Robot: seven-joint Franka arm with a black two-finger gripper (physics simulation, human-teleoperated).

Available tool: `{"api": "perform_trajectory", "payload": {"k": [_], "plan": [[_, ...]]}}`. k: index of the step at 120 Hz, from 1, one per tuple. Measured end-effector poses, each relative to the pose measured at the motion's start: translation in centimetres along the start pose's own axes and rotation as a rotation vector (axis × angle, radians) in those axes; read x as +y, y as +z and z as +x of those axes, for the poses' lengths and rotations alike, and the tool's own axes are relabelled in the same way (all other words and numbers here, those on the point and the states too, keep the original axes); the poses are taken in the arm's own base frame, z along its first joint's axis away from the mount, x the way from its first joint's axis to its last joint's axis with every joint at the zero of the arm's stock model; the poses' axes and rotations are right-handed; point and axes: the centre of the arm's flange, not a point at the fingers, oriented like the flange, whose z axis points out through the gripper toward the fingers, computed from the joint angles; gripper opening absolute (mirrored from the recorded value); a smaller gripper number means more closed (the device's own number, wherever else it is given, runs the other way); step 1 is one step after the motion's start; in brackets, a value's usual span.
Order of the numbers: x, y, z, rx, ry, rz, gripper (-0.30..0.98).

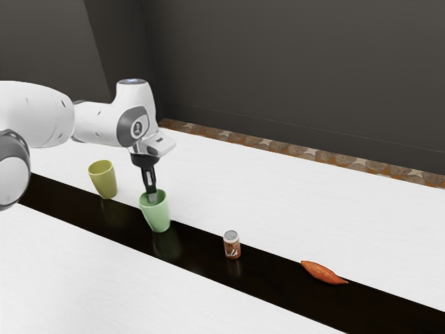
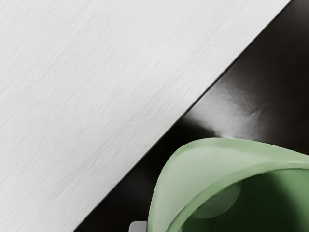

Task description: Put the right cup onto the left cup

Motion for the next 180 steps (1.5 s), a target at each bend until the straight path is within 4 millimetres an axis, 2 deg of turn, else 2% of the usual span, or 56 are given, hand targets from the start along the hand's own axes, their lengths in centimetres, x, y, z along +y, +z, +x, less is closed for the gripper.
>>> {"api": "perform_trajectory", "payload": {"k": [18, 52, 74, 91, 116, 160, 180], "plan": [[0.1, -0.7, -0.2, 0.009, -0.006, 0.008, -0.09], [0.3, -5.4, -1.5, 0.056, -0.026, 0.055, -0.09], [-1.1, -7.6, -3.5, 0.069, -0.056, 0.091, -0.1], [-3.7, -9.4, -6.9, 0.077, -0.111, 0.125, -0.1], [-6.9, -13.1, -10.2, 0.072, -0.152, 0.174, -0.1], [-9.8, -15.1, -14.3, 0.045, -0.172, 0.194, -0.1], [-10.6, -15.8, -15.1, 0.041, -0.16, 0.203, -0.1]]}}
